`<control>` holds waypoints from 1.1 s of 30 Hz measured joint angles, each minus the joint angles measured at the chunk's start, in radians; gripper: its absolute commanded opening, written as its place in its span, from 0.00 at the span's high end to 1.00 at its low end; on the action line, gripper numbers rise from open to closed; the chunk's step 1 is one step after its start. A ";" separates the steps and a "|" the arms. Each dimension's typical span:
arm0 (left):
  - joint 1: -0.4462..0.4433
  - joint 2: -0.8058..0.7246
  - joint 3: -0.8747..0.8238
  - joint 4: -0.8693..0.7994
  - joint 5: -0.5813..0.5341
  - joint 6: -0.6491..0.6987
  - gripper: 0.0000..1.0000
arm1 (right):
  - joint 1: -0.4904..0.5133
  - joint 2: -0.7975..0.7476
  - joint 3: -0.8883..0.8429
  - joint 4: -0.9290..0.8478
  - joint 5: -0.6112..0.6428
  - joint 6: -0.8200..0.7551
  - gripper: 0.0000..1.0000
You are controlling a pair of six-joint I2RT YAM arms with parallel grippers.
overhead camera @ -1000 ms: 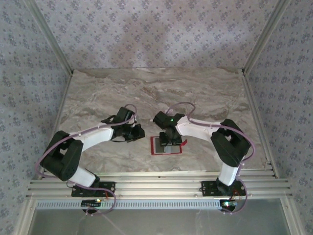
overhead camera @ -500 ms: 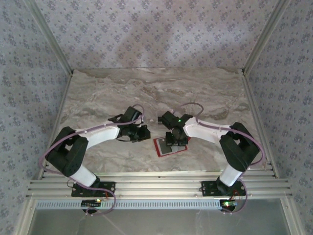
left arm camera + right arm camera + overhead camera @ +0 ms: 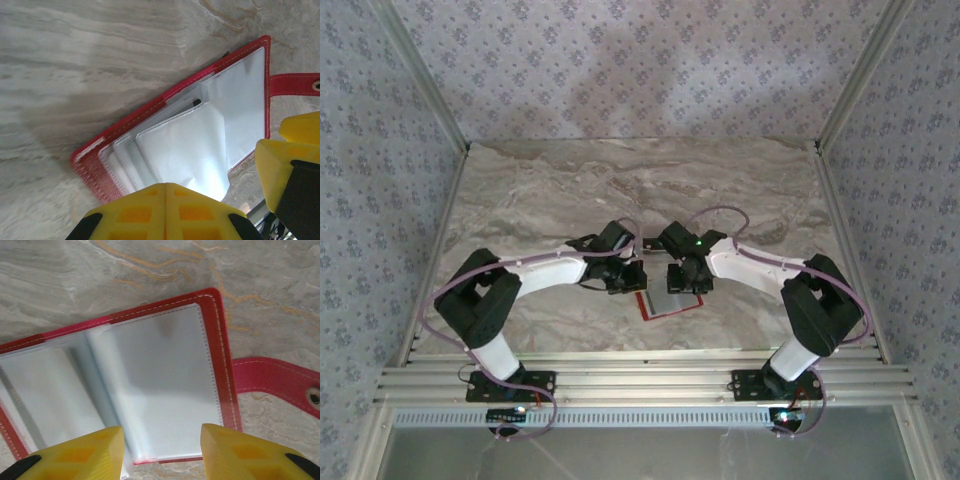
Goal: Take the credit cards out of the card holder
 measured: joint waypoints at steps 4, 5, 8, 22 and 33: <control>-0.014 0.020 0.008 -0.005 -0.011 -0.010 0.94 | -0.005 -0.010 -0.011 0.010 -0.001 -0.019 0.57; -0.014 0.020 0.008 -0.004 -0.015 -0.012 0.94 | -0.005 -0.014 -0.013 0.018 -0.007 -0.023 0.57; -0.013 0.020 0.008 -0.007 -0.026 -0.016 0.95 | -0.002 -0.023 -0.014 0.037 -0.018 -0.028 0.57; -0.011 0.020 -0.049 0.000 -0.052 -0.016 0.96 | 0.031 -0.014 -0.049 0.268 -0.255 -0.002 0.87; 0.008 0.018 -0.078 0.042 -0.021 -0.012 0.96 | 0.043 0.093 -0.079 0.391 -0.361 0.036 0.92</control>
